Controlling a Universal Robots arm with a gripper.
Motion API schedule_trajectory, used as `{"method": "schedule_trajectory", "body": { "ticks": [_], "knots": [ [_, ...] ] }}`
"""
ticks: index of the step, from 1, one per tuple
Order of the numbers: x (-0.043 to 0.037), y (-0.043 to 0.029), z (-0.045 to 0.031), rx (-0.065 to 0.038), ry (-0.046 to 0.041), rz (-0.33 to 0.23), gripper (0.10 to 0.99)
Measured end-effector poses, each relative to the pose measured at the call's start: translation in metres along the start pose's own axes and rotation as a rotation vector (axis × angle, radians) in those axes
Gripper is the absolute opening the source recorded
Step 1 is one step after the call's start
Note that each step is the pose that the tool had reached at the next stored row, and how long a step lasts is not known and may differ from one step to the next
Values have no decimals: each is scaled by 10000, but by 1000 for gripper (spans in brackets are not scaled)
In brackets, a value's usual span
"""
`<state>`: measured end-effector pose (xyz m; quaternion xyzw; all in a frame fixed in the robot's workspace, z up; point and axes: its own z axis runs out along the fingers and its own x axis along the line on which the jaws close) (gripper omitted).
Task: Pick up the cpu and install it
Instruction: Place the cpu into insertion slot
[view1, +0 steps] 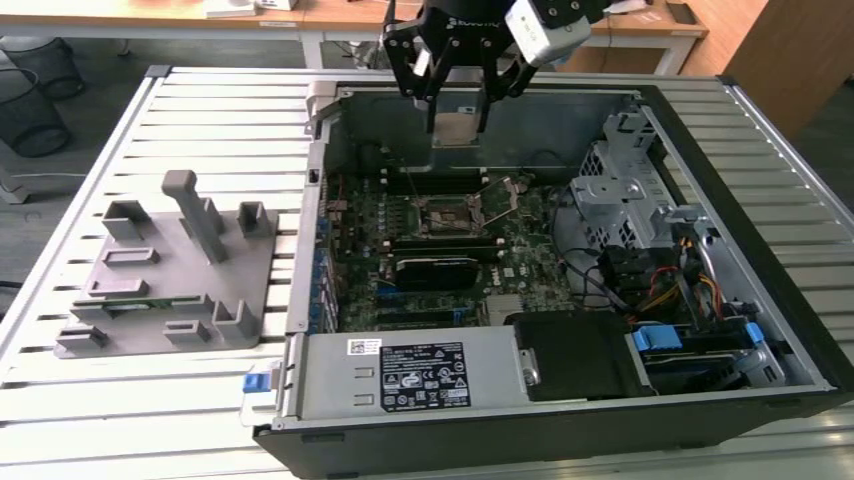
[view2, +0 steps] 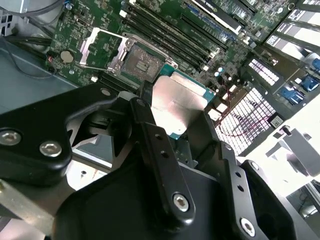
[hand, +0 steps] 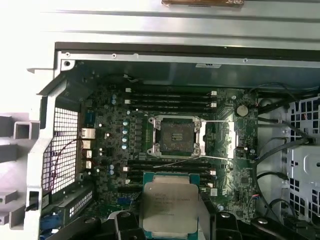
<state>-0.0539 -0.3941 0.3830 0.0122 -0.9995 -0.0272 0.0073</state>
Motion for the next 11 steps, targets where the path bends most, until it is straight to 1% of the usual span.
{"method": "schedule_trajectory", "body": {
  "ticks": [3,11],
  "knots": [
    [0,0,1,-5,-17,289,529],
    [0,-1,11,-22,-94,1710,529]
  ]
}}
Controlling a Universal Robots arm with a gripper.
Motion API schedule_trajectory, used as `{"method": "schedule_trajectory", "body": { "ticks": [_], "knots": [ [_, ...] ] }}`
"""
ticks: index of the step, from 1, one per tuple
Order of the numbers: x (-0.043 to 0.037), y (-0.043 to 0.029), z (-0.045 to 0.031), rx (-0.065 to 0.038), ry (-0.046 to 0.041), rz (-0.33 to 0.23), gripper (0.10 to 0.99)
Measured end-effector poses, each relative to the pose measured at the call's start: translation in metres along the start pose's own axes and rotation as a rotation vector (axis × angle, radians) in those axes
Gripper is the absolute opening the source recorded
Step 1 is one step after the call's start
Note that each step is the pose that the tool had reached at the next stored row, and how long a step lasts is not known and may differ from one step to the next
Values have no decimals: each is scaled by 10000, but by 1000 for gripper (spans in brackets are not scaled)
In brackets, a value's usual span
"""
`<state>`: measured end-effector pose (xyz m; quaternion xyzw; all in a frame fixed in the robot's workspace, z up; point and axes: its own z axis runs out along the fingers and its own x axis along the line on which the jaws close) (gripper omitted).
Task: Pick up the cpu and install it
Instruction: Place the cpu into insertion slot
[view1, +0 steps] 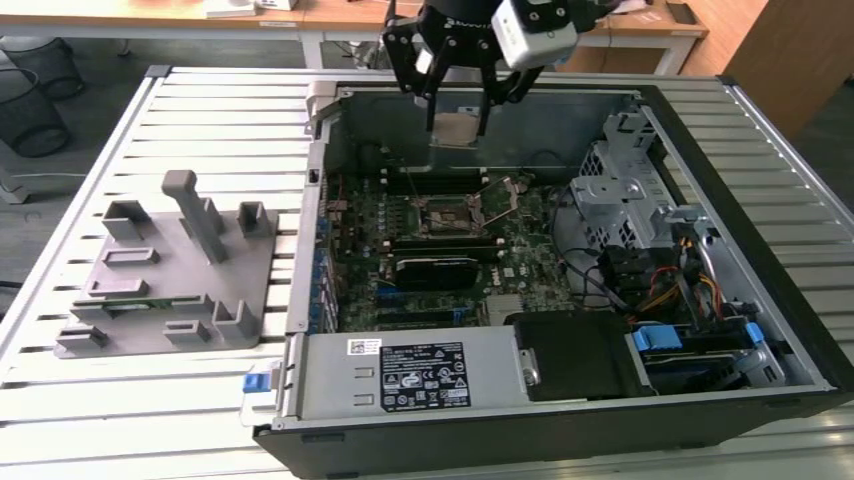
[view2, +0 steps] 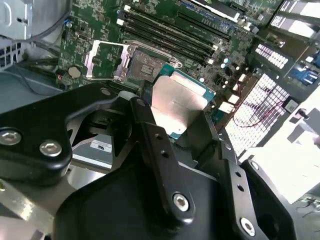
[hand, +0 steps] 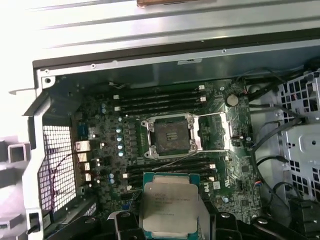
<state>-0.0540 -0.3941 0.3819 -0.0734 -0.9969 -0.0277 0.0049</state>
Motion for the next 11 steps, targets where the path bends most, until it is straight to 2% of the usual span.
{"method": "schedule_trajectory", "body": {
  "ticks": [11],
  "knots": [
    [0,1,13,-18,-91,1638,529]
  ]
}}
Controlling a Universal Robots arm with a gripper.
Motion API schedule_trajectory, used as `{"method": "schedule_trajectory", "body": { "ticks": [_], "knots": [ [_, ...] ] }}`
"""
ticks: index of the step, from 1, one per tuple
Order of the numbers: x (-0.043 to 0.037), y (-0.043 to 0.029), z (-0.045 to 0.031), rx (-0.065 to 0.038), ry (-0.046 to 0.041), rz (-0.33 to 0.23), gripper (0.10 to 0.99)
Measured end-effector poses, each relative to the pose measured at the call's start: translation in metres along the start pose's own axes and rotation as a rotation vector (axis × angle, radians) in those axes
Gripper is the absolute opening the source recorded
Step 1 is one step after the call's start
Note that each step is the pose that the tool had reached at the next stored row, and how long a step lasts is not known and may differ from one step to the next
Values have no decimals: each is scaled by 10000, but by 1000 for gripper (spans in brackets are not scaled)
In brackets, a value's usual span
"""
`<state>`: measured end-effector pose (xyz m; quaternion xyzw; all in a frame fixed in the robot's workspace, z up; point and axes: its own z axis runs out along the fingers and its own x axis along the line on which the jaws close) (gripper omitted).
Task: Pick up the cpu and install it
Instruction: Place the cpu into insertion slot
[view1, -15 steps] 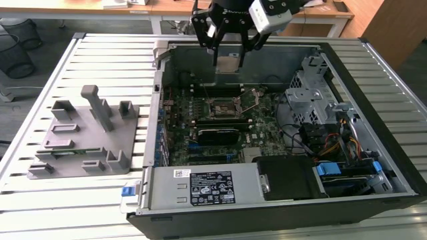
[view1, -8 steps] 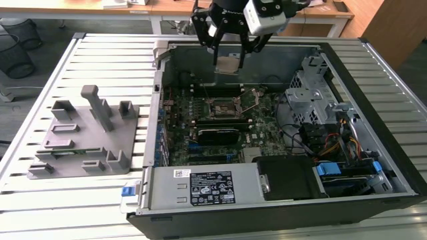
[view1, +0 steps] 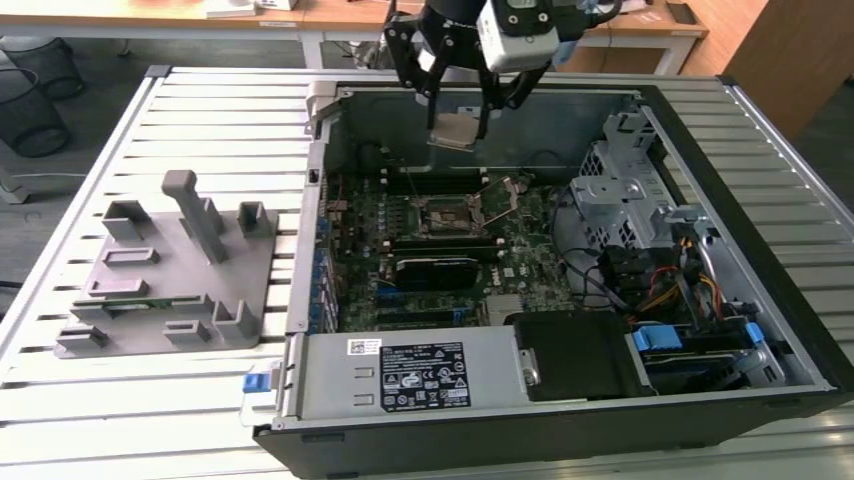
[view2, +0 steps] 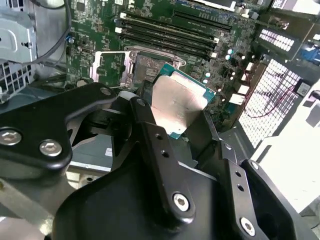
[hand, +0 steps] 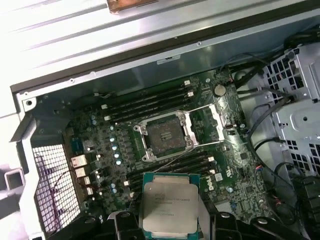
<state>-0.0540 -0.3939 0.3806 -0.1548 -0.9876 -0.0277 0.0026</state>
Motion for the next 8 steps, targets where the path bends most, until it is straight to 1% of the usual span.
{"method": "schedule_trajectory", "body": {
  "ticks": [8],
  "knots": [
    [0,2,6,-12,-59,1098,529]
  ]
}}
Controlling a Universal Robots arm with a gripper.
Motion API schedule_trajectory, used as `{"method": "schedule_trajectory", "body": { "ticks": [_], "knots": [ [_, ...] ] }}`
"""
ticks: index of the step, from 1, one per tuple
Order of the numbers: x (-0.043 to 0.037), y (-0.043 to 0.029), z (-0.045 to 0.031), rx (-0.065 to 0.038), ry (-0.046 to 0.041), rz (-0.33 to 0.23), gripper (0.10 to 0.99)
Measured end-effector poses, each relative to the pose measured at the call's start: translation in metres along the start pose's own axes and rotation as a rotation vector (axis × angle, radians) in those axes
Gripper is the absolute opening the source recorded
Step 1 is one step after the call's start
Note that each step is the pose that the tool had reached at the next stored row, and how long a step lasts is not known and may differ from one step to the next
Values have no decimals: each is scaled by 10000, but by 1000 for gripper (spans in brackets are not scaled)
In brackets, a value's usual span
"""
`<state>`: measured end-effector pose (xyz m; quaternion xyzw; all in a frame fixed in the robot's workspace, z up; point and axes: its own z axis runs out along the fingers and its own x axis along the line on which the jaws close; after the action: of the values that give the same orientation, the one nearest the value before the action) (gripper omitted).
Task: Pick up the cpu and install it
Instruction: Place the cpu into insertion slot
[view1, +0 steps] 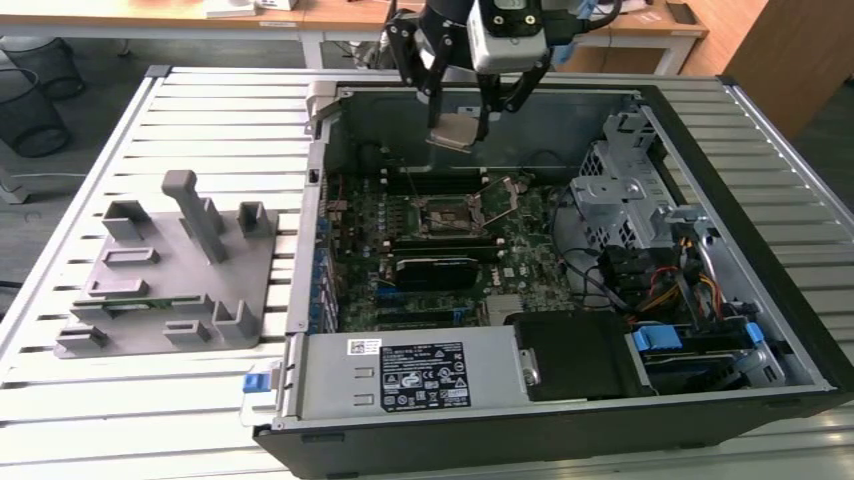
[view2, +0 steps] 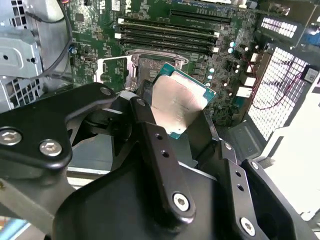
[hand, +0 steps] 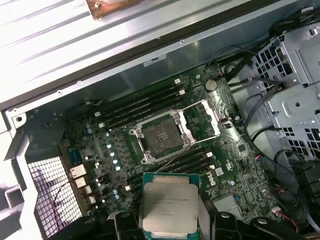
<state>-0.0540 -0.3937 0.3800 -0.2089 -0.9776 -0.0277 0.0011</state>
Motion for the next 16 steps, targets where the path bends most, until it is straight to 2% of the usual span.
{"method": "schedule_trajectory", "body": {
  "ticks": [16],
  "knots": [
    [1,2,13,-17,-118,2079,529]
  ]
}}
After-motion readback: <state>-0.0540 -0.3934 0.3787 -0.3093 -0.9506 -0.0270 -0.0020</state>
